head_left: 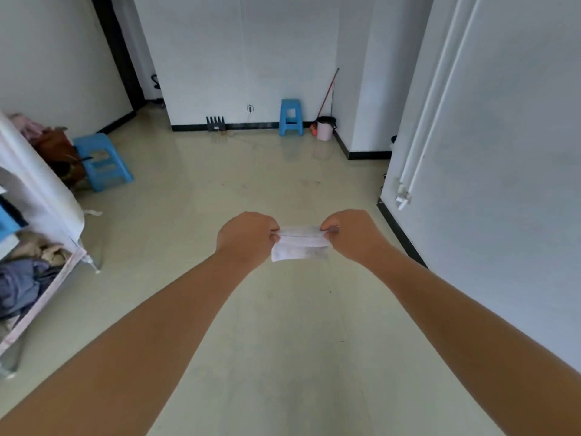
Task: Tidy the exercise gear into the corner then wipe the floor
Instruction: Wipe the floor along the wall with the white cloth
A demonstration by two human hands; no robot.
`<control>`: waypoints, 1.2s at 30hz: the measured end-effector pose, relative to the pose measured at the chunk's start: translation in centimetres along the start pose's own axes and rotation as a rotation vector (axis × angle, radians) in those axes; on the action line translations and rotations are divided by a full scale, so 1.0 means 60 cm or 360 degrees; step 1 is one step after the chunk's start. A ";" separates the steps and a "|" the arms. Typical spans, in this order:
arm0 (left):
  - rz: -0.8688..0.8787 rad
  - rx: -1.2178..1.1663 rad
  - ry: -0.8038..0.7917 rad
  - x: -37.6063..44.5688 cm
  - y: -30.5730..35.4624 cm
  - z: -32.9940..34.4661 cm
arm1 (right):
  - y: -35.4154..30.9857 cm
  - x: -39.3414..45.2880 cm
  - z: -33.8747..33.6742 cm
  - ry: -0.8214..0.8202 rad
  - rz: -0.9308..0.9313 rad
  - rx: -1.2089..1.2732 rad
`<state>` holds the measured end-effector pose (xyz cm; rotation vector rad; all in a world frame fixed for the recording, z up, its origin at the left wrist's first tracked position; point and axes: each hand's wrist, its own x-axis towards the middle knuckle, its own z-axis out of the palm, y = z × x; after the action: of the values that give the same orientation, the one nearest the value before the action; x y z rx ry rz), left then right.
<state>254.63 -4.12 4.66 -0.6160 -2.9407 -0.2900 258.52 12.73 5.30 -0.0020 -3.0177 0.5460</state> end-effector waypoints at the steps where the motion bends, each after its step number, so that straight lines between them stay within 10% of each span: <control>1: -0.0012 -0.0041 0.0006 0.031 -0.010 0.001 | 0.002 0.034 -0.001 -0.0029 0.0028 0.0009; 23: 0.0001 0.0277 -0.0057 0.995 -0.216 0.118 | 0.200 1.045 -0.012 -0.0561 0.0203 0.0136; 36: 0.0146 0.0269 -0.0038 1.590 -0.428 0.152 | 0.240 1.630 0.006 -0.0198 0.0263 0.0205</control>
<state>156.64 11.38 6.73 -0.7309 -2.9084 -0.0244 160.82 27.52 7.12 -0.2195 -3.1142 0.7818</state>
